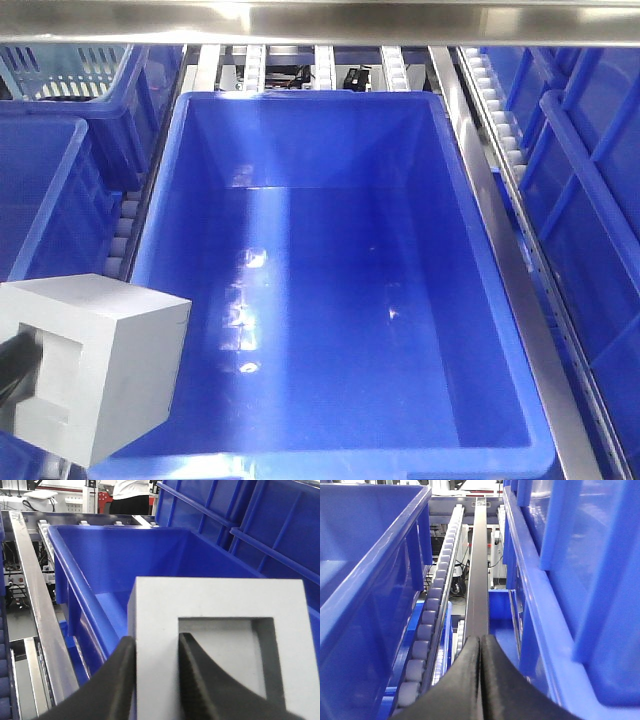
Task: Sort gray base to blue bin
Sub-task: 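Position the base in front of the empty blue bin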
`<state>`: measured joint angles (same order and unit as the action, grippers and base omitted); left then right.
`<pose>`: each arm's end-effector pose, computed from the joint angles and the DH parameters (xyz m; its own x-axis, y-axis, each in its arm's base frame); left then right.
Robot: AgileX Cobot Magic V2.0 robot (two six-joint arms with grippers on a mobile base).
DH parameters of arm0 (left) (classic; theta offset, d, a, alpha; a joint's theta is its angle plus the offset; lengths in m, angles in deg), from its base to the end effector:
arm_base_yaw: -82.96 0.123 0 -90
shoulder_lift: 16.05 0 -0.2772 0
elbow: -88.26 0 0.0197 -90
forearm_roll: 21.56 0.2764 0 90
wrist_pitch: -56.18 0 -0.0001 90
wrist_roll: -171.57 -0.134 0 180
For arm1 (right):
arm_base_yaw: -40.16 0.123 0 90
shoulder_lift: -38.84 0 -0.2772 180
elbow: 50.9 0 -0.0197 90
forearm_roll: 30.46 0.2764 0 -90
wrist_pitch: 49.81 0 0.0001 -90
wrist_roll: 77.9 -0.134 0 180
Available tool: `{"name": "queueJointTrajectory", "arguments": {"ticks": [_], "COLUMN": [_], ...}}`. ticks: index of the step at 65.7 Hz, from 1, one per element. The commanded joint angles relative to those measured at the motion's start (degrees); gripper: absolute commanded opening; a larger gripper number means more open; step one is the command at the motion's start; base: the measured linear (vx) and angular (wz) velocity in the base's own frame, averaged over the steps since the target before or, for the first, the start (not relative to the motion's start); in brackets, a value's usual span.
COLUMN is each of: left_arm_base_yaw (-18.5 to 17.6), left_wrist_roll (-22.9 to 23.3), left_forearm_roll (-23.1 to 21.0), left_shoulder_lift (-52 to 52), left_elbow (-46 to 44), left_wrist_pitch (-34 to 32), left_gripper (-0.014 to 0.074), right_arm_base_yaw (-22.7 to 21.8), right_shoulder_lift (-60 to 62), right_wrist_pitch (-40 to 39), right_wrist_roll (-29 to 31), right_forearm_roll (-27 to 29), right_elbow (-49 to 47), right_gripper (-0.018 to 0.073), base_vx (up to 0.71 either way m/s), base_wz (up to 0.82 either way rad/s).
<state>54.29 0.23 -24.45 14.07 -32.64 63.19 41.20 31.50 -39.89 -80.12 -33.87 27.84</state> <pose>0.1483 -0.0821 0.2709 -0.1901 -0.1238 -0.9739 0.4563 0.8672 -0.1993 0.1327 0.0010 0.1829 -0.1040 -0.0218 -0.9943 -0.0100 0.9997 -0.0208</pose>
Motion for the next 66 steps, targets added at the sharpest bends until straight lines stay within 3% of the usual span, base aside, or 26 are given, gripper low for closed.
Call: {"name": "queueJointTrajectory", "arguments": {"ticks": [1, 66], "left_arm_base_yaw": [-0.1, -0.1], "left_wrist_roll": [0.4, 0.4], "left_forearm_roll": [-0.3, -0.3], "left_shoulder_lift": [0.4, 0.4], "left_elbow": [-2.0, -2.0], "left_wrist_pitch": [-6.4, -6.4], "left_gripper": [-0.0006, -0.0006], "right_arm_base_yaw": [-0.3, -0.3], "right_shoulder_lift": [0.6, 0.6], "right_wrist_pitch": [-4.3, -4.3], "right_wrist_roll": [0.3, 0.3], "right_forearm_roll": [-0.4, -0.4], "right_elbow": [0.8, 0.8], "right_gripper": [-0.0009, -0.0009], "base_vx": [0.06, 0.02], "base_wz": [0.01, 0.00]}}
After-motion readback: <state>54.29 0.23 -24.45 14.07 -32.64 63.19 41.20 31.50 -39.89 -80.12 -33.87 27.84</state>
